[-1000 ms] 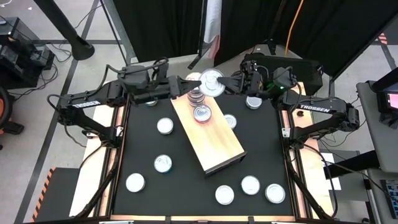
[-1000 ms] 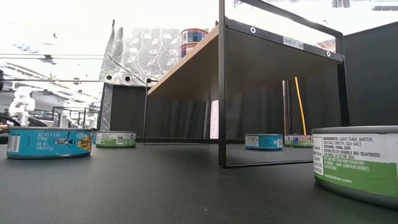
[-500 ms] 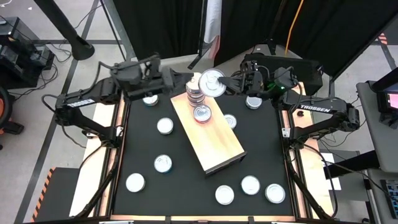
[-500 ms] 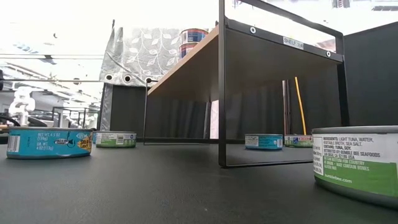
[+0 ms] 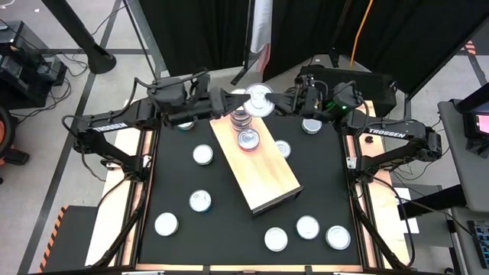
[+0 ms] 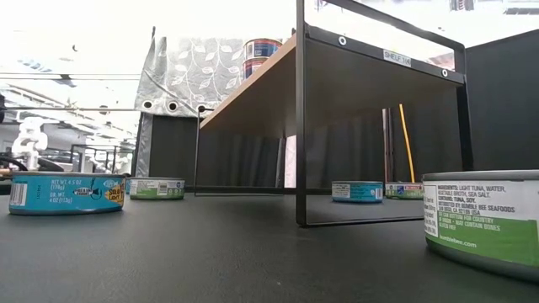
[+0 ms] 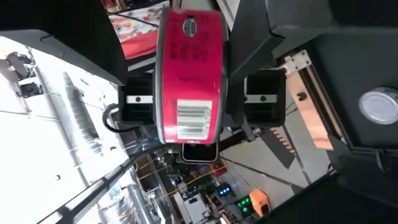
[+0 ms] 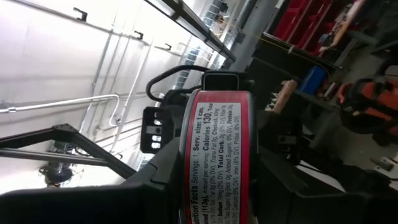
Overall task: Stack canned seafood by type on shelf
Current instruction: Stack the red tuna can on top of the stacked red tuna can on the shelf
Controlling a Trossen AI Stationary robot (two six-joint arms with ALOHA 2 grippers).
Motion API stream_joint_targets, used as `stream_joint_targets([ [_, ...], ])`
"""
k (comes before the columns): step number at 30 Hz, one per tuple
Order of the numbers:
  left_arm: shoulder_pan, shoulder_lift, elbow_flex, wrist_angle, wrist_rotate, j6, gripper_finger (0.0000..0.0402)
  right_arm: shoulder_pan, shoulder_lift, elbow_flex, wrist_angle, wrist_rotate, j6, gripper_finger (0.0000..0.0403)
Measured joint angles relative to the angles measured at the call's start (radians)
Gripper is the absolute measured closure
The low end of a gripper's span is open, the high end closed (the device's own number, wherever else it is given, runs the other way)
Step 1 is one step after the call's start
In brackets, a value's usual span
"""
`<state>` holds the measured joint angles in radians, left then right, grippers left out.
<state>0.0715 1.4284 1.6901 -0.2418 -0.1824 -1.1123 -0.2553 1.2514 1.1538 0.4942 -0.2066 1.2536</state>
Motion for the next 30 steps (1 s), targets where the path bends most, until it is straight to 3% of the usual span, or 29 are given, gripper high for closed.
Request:
stream_joint_targets([
  [6,0.016,0.0,0.0,-0.006,0.092,0.0,0.0142,0.001,-0.001,0.0,-0.018,-0.001,-0.018,0.0279],
  [16,0.039,0.0,0.0,-0.052,0.104,0.054,0.0253,0.0,-0.002,0.001,-0.041,0.025,-0.039,0.0254],
  [22,0.047,-0.012,0.0,-0.095,0.145,0.188,0.0253,0.0,-0.01,0.0,-0.076,-0.019,-0.025,0.018],
  [25,0.066,-0.046,0.0,-0.171,0.207,0.19,0.0253,-0.001,-0.035,0.0,-0.076,-0.028,-0.052,0.0132],
  [30,0.058,-0.11,0.0,-0.354,0.212,0.135,0.0244,-0.023,-0.11,0.0,-0.131,-0.052,-0.115,0.0076],
])
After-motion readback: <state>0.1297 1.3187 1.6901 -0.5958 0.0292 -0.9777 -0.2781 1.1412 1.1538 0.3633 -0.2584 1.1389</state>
